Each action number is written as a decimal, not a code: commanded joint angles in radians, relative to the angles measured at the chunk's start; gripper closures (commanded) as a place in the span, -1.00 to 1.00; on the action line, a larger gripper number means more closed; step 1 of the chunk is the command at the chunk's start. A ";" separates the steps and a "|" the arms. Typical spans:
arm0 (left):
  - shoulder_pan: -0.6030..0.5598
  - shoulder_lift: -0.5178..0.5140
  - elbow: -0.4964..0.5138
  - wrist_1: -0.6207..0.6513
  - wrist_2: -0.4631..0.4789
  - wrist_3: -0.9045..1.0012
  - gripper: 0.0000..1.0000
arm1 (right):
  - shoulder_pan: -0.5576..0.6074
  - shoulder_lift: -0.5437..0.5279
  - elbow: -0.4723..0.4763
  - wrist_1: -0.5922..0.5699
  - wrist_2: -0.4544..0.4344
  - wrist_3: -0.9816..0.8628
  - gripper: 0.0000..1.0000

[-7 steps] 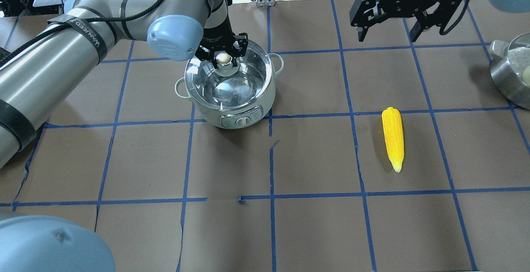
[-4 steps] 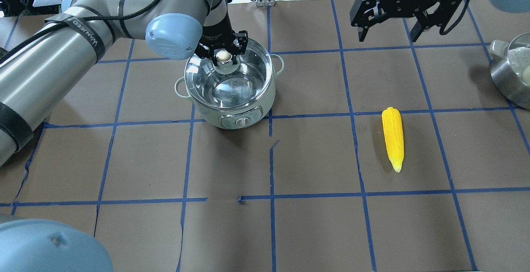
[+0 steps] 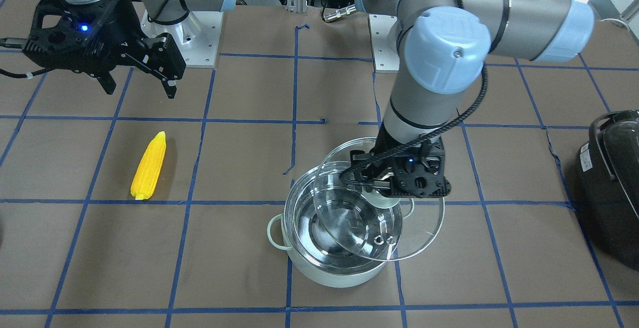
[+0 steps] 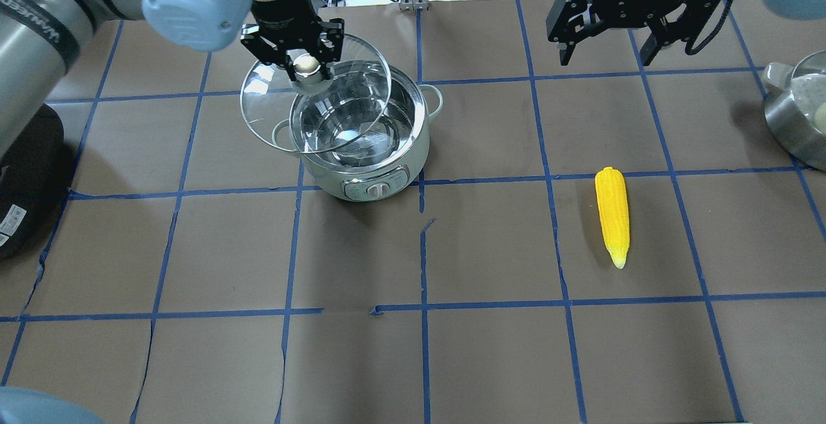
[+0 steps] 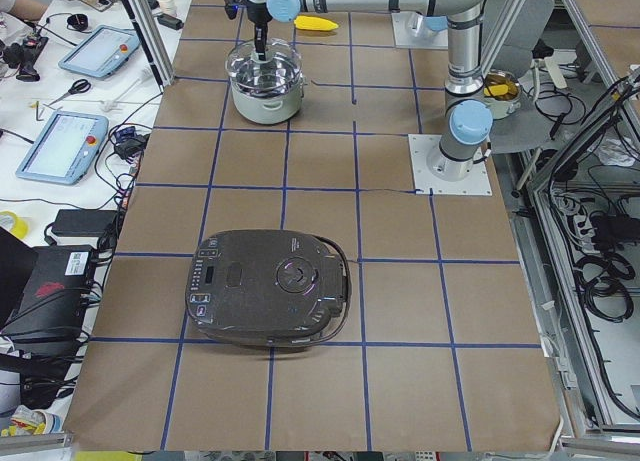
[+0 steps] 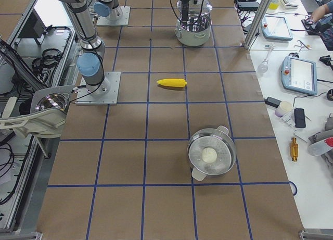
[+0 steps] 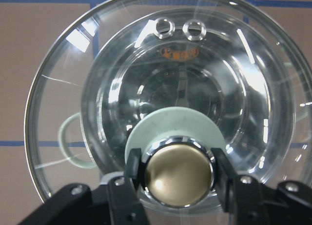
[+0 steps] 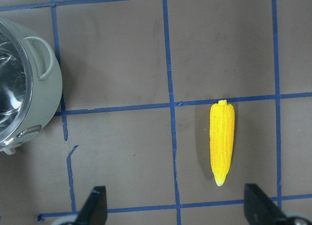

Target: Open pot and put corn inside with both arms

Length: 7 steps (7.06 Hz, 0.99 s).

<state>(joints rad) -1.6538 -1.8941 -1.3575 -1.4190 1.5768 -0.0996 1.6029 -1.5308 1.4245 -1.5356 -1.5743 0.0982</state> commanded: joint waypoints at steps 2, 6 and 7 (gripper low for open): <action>0.266 0.039 -0.079 -0.023 -0.006 0.318 0.21 | -0.001 0.001 0.001 0.000 0.000 0.000 -1.00; 0.541 0.029 -0.369 0.333 -0.007 0.650 0.38 | 0.000 0.009 0.001 -0.009 0.008 -0.002 -1.00; 0.542 0.017 -0.476 0.506 -0.006 0.646 0.38 | 0.000 0.006 0.001 -0.003 0.007 -0.002 -1.00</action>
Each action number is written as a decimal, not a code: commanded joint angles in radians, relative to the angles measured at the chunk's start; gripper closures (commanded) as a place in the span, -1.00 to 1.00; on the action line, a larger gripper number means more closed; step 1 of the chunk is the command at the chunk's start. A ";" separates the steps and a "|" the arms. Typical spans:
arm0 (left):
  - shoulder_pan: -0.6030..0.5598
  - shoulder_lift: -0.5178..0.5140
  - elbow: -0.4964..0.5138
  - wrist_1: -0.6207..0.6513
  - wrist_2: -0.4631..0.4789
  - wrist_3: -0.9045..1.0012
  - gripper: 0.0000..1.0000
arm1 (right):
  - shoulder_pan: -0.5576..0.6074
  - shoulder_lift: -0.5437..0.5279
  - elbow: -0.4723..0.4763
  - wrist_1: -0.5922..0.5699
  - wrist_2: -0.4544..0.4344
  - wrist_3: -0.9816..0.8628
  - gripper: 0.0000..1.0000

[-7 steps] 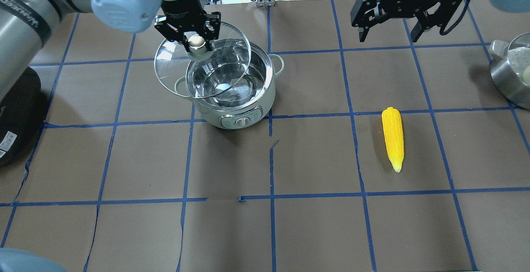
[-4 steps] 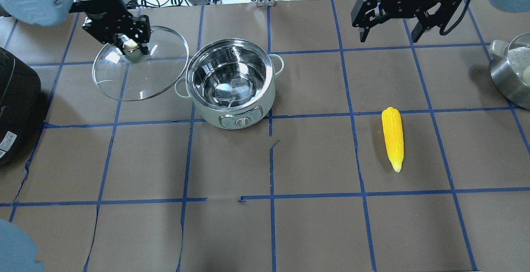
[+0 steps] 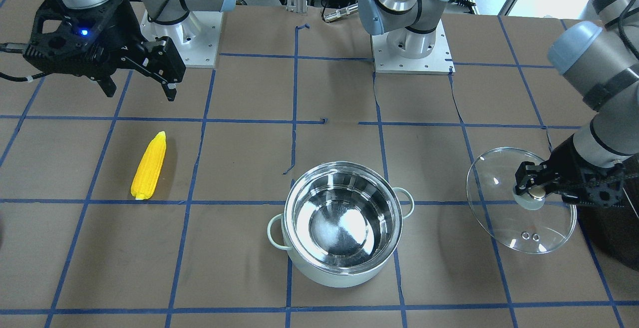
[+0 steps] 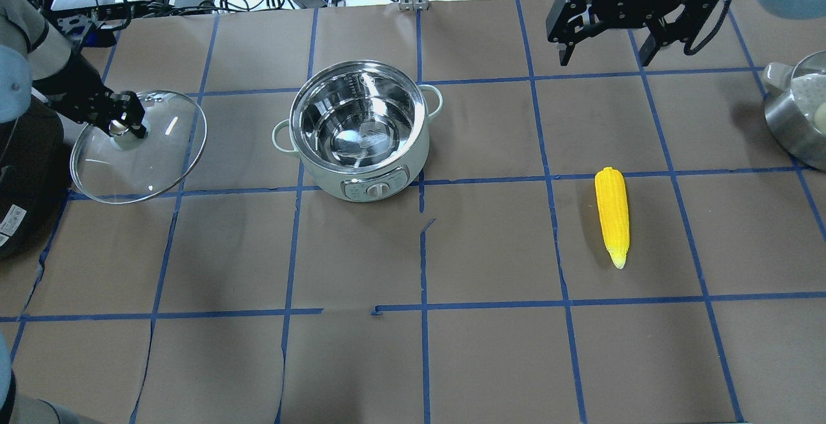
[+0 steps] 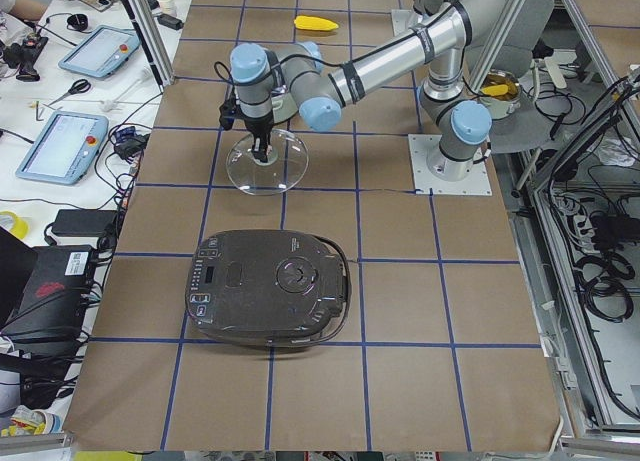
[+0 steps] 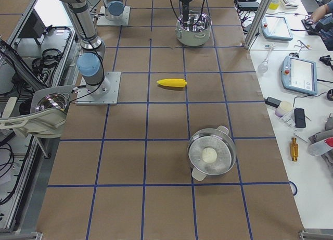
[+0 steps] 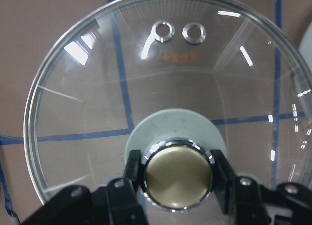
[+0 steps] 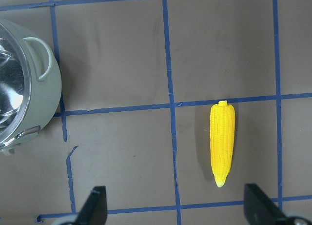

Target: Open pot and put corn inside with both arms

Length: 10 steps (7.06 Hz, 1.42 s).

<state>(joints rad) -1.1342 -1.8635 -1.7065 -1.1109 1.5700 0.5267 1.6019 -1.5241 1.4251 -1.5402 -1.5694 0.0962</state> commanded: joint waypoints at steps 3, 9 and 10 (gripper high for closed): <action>0.016 -0.025 -0.189 0.286 -0.037 -0.034 0.38 | -0.003 0.004 -0.003 -0.009 0.003 -0.007 -1.00; 0.016 -0.045 -0.191 0.278 -0.056 -0.070 0.19 | 0.003 0.021 0.001 0.014 0.008 0.010 -1.00; 0.016 -0.045 -0.191 0.278 -0.056 -0.070 0.19 | 0.007 0.030 0.003 0.014 0.011 0.011 -1.00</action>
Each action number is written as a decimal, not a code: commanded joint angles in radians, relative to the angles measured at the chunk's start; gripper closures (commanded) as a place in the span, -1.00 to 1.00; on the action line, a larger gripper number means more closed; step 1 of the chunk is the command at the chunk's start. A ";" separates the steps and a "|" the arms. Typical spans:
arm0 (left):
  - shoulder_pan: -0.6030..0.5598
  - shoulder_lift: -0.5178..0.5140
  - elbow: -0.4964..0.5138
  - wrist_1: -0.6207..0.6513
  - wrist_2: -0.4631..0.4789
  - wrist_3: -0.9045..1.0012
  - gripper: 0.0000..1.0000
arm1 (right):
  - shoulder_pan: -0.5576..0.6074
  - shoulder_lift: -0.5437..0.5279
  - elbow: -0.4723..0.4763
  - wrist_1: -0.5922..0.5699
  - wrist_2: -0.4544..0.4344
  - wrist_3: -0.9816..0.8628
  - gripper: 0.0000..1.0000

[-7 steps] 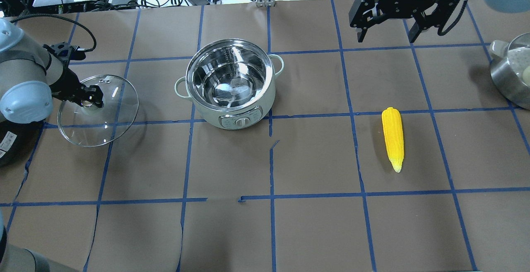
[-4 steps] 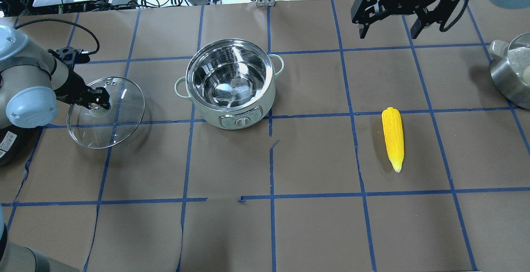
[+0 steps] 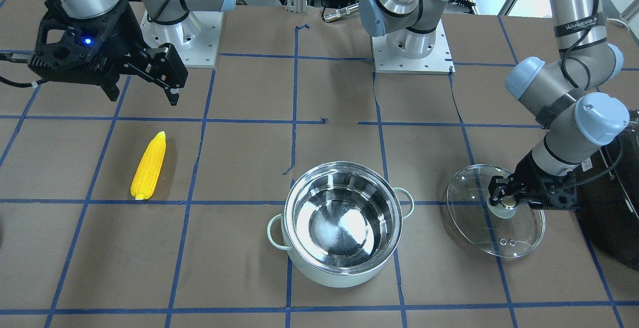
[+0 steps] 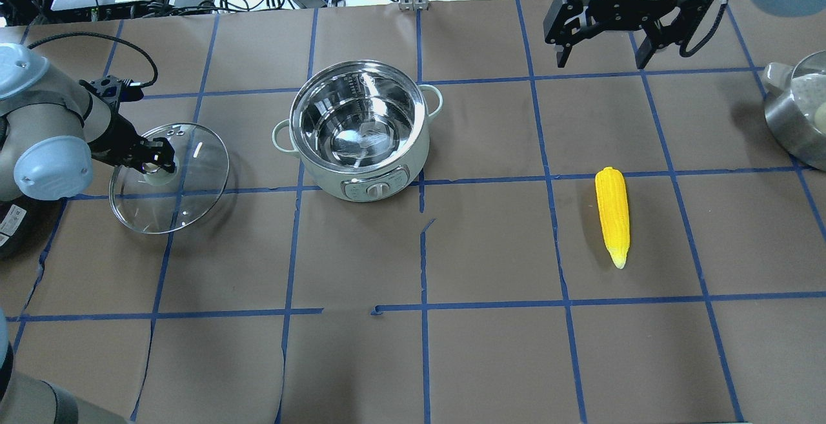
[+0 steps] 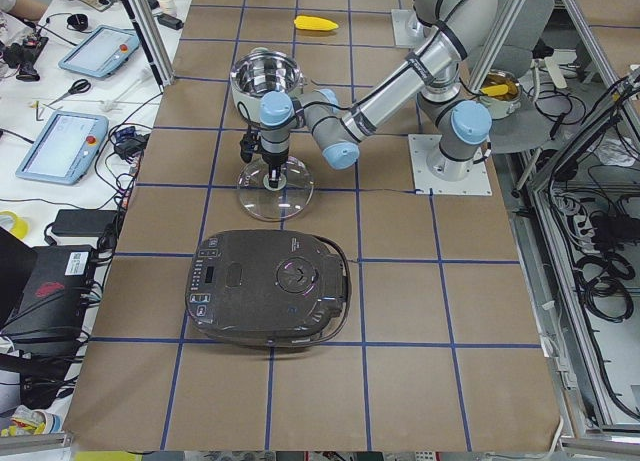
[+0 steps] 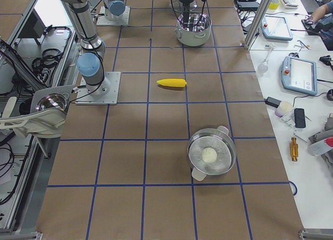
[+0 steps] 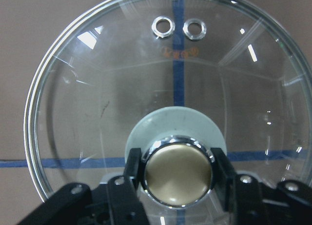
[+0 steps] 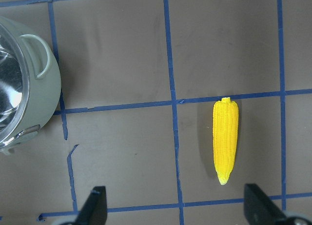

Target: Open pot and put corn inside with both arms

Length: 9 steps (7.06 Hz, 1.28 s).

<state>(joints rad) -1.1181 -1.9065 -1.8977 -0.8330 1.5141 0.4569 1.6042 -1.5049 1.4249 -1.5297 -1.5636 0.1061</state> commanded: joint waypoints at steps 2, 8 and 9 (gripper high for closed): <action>0.000 -0.020 0.002 0.006 -0.023 0.014 0.07 | 0.010 0.015 0.012 0.000 0.039 0.000 -1.00; -0.113 0.082 0.028 -0.017 -0.005 -0.021 -0.54 | 0.002 0.017 0.034 -0.038 0.050 -0.022 -1.00; -0.173 0.151 0.046 -0.119 -0.005 -0.058 -0.54 | -0.007 0.041 0.034 -0.062 0.043 -0.072 -1.00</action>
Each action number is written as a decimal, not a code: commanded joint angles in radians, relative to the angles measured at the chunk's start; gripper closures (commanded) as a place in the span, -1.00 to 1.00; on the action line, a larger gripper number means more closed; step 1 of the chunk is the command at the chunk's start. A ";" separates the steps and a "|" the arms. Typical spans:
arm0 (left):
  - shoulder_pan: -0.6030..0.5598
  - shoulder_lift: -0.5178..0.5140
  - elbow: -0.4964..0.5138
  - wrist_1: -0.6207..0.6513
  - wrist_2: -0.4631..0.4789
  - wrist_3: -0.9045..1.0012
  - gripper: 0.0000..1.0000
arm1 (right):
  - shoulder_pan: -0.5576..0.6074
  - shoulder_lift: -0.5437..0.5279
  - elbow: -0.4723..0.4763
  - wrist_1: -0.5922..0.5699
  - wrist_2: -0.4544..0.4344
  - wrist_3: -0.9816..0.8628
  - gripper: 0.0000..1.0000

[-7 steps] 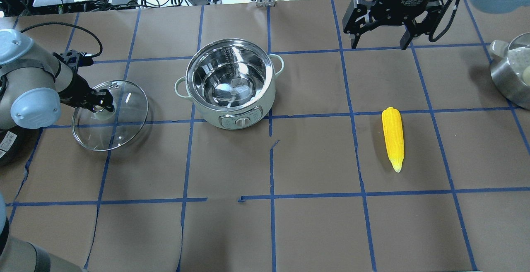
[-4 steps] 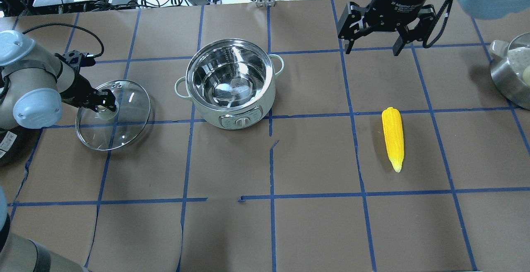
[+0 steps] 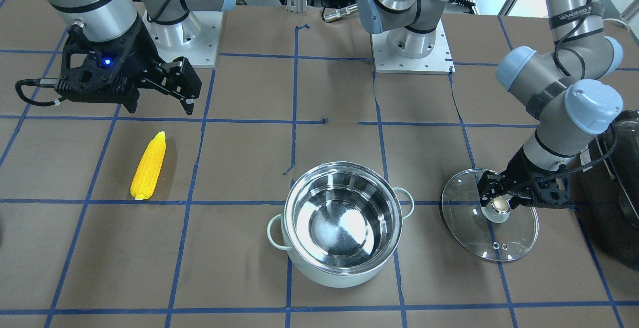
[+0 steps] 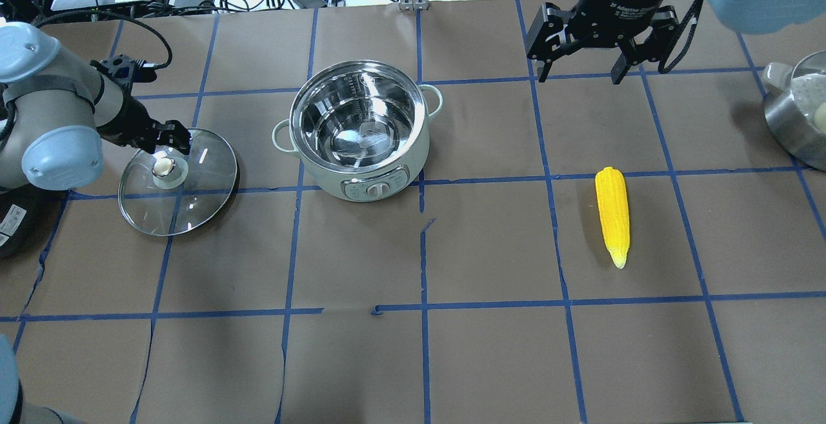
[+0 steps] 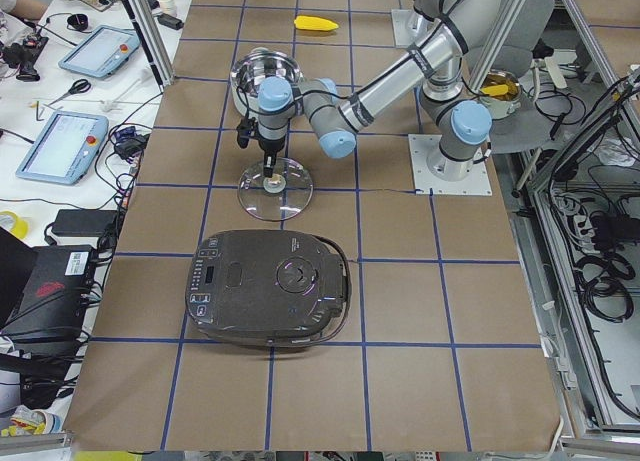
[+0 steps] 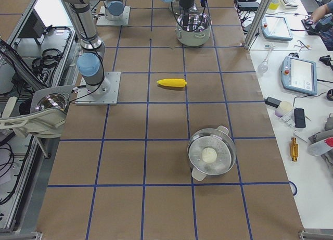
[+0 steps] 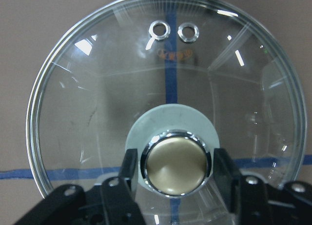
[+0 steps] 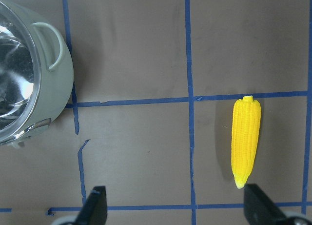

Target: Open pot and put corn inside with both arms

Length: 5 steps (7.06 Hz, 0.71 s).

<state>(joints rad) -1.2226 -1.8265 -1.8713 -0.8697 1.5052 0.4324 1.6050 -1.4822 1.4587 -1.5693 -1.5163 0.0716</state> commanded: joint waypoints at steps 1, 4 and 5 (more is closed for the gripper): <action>-0.128 0.132 0.097 -0.239 0.004 -0.091 -0.54 | -0.029 0.029 0.003 -0.015 -0.016 -0.047 -1.00; -0.337 0.202 0.400 -0.619 0.012 -0.453 -0.74 | -0.155 0.051 0.145 -0.073 -0.019 -0.133 -1.00; -0.348 0.255 0.411 -0.630 0.015 -0.455 -0.92 | -0.181 0.051 0.246 -0.172 -0.078 -0.165 -1.00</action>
<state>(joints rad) -1.5341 -1.6232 -1.5021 -1.4550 1.5151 0.0107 1.4617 -1.4329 1.6022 -1.6509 -1.5490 -0.0541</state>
